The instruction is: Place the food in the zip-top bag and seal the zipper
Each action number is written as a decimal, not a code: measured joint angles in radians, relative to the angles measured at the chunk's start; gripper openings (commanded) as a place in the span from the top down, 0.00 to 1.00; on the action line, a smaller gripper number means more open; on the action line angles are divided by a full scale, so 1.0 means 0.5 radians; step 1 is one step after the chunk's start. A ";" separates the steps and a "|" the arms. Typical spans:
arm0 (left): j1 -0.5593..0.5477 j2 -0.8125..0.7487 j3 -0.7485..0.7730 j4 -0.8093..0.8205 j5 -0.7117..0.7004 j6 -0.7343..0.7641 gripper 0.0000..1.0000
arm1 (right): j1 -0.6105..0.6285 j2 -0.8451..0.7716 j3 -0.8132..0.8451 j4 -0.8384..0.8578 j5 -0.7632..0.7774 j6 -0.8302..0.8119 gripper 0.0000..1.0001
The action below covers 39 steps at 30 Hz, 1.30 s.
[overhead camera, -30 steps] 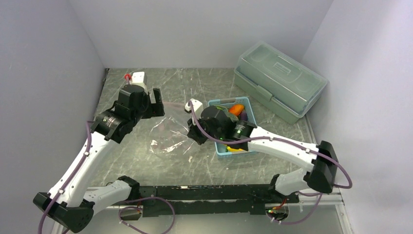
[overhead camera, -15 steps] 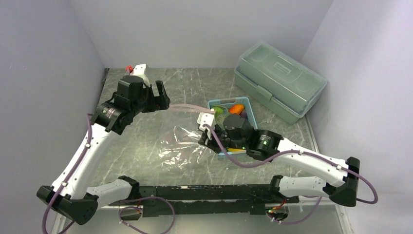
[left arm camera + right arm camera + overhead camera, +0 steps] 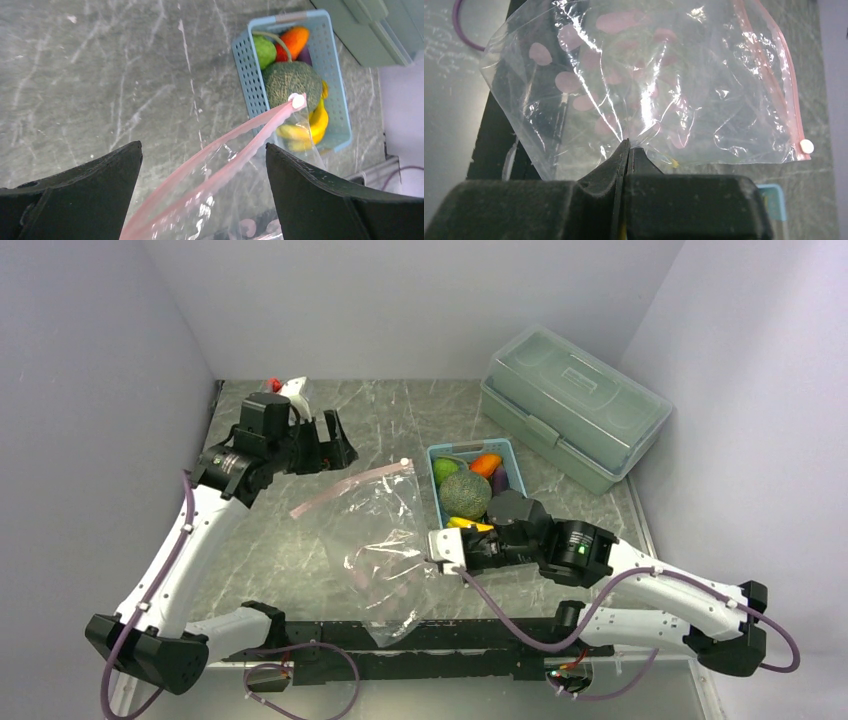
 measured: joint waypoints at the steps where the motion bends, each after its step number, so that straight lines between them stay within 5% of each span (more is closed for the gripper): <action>1: 0.000 0.000 -0.014 -0.002 0.045 0.007 0.01 | 0.002 -0.012 0.000 -0.017 -0.028 -0.056 1.00; 13: 0.023 -0.031 -0.142 -0.063 0.472 0.065 0.01 | 0.014 -0.022 0.022 -0.179 -0.222 -0.420 1.00; 39: 0.044 -0.227 -0.294 -0.103 1.133 0.050 0.07 | 0.014 -0.372 0.029 -0.262 -0.246 -0.453 1.00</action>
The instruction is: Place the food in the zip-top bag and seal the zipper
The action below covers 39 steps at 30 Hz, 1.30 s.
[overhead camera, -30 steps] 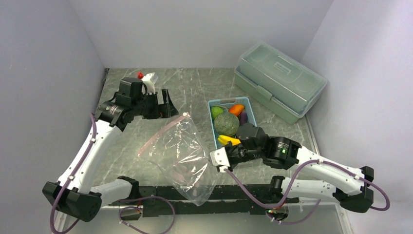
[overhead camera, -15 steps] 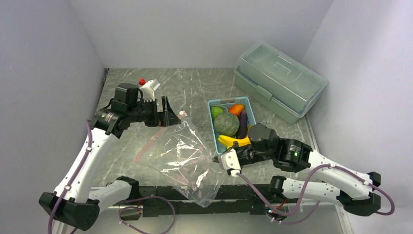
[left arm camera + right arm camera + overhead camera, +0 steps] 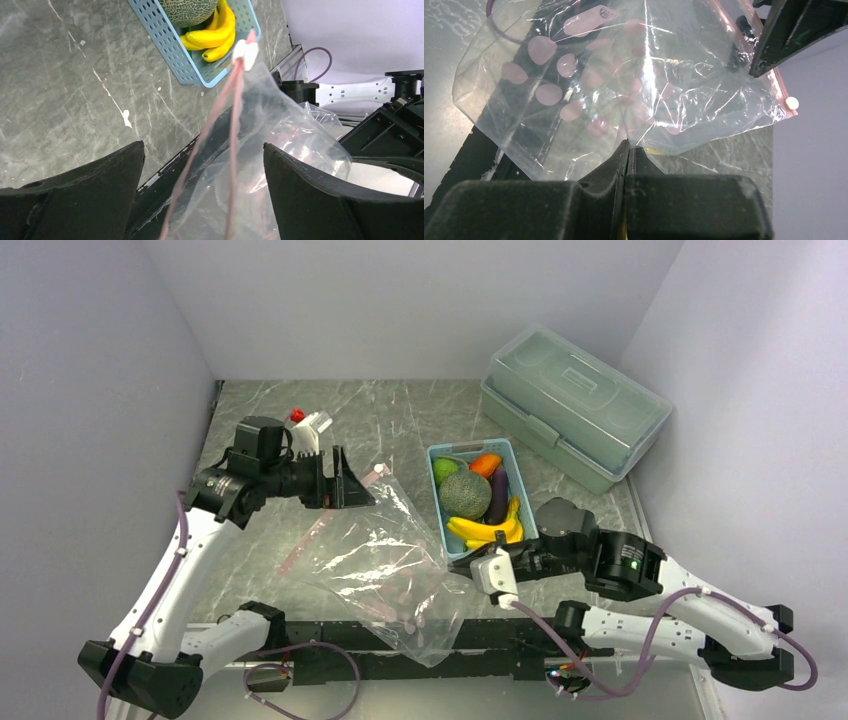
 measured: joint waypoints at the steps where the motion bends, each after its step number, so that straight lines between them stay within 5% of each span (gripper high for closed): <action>1: 0.000 -0.002 0.000 -0.002 0.005 -0.008 0.06 | 0.000 -0.021 0.000 0.000 0.000 0.000 1.00; 18: 0.098 -0.227 -0.064 0.237 0.304 -0.294 0.08 | 0.000 -0.287 -0.040 0.002 0.007 0.038 1.00; 26: 0.111 -0.236 -0.233 0.515 0.598 -0.501 0.28 | 0.000 -0.335 -0.078 0.024 0.065 0.070 1.00; 39: 0.111 -0.275 -0.243 0.518 0.689 -0.486 0.88 | 0.000 -0.290 -0.133 0.103 0.199 0.142 1.00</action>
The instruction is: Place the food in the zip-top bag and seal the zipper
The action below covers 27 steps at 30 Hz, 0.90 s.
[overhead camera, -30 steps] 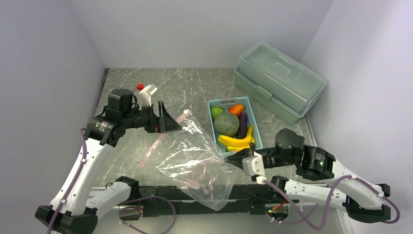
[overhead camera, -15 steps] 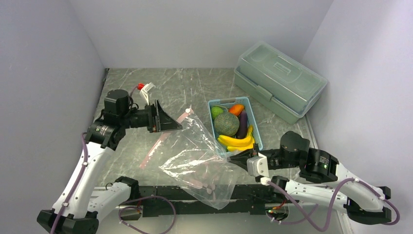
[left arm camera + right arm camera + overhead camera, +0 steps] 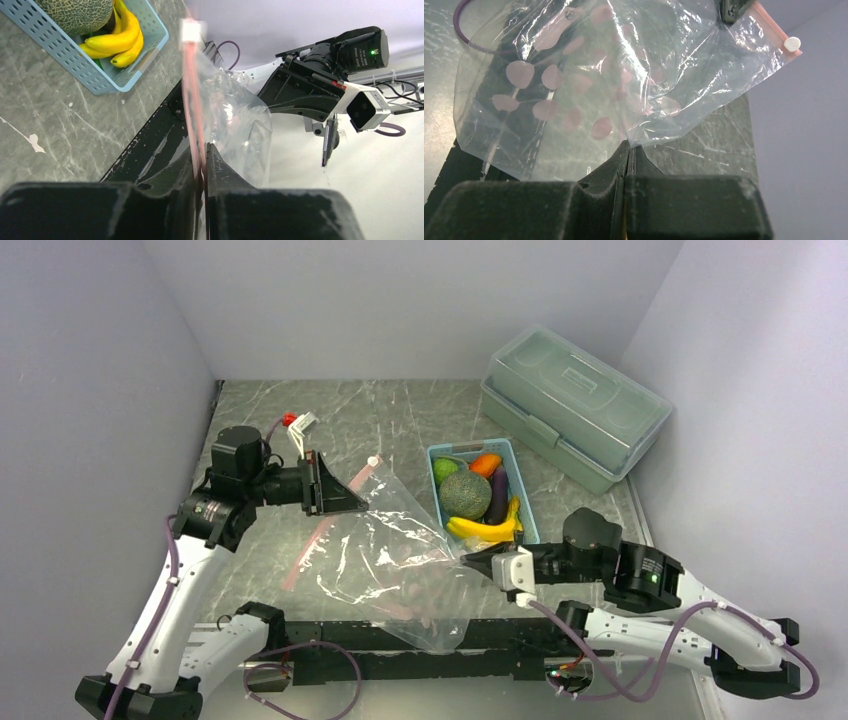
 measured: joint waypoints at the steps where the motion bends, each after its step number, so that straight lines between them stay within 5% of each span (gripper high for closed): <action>1: 0.000 0.001 0.000 -0.003 -0.005 0.009 0.93 | 0.000 0.014 -0.003 0.002 0.012 0.009 1.00; 4: 0.002 0.000 0.000 -0.021 -0.018 0.039 1.00 | 0.000 0.056 -0.015 0.009 0.056 0.041 0.92; 15: 0.002 -0.050 0.023 -0.231 -0.385 0.148 1.00 | 0.000 0.162 -0.103 0.243 0.452 0.364 0.43; 27: 0.002 -0.125 0.123 -0.388 -0.826 0.158 1.00 | 0.000 0.466 -0.005 0.446 0.760 0.817 0.27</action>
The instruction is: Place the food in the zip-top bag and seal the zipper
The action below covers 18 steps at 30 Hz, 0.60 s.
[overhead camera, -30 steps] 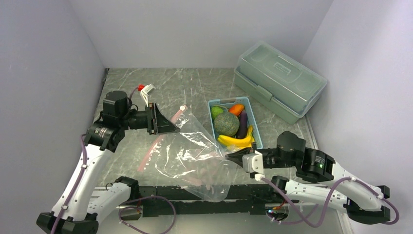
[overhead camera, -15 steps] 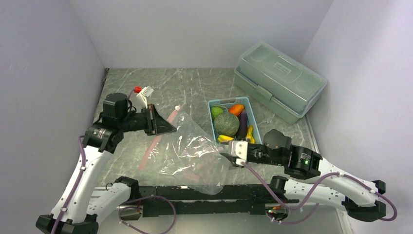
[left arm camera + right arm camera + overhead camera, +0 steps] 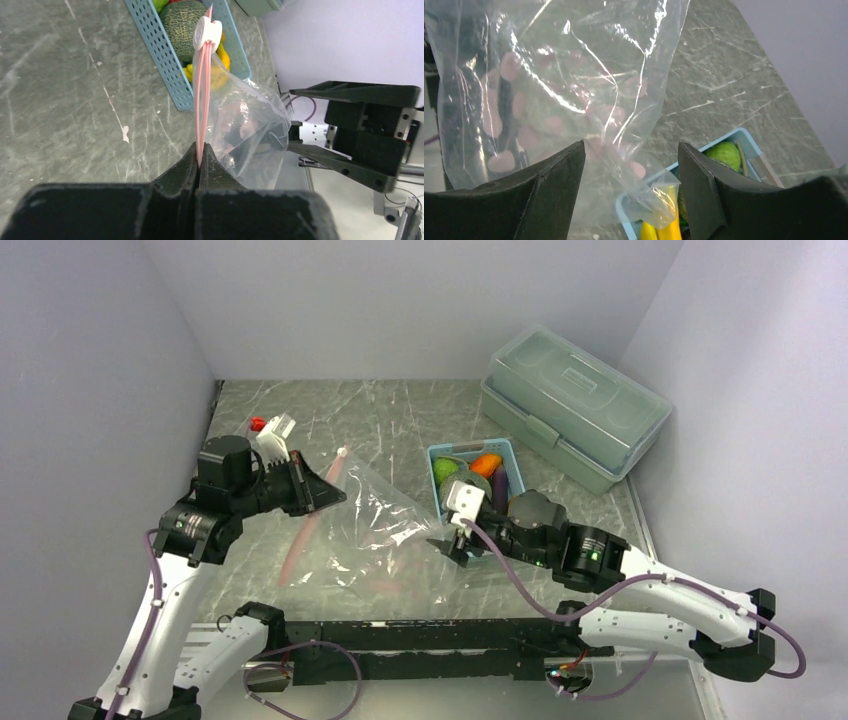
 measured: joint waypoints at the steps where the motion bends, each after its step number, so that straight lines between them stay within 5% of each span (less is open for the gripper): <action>1: 0.000 0.000 0.009 -0.016 -0.031 0.001 1.00 | 0.000 0.025 0.027 0.009 0.005 0.038 0.27; 9: 0.001 0.001 0.092 -0.123 -0.282 0.012 1.00 | 0.000 0.139 0.173 0.174 -0.009 0.286 0.13; 18: 0.001 0.051 0.255 -0.197 -0.481 0.073 1.00 | 0.000 0.410 0.288 0.341 0.037 0.631 0.13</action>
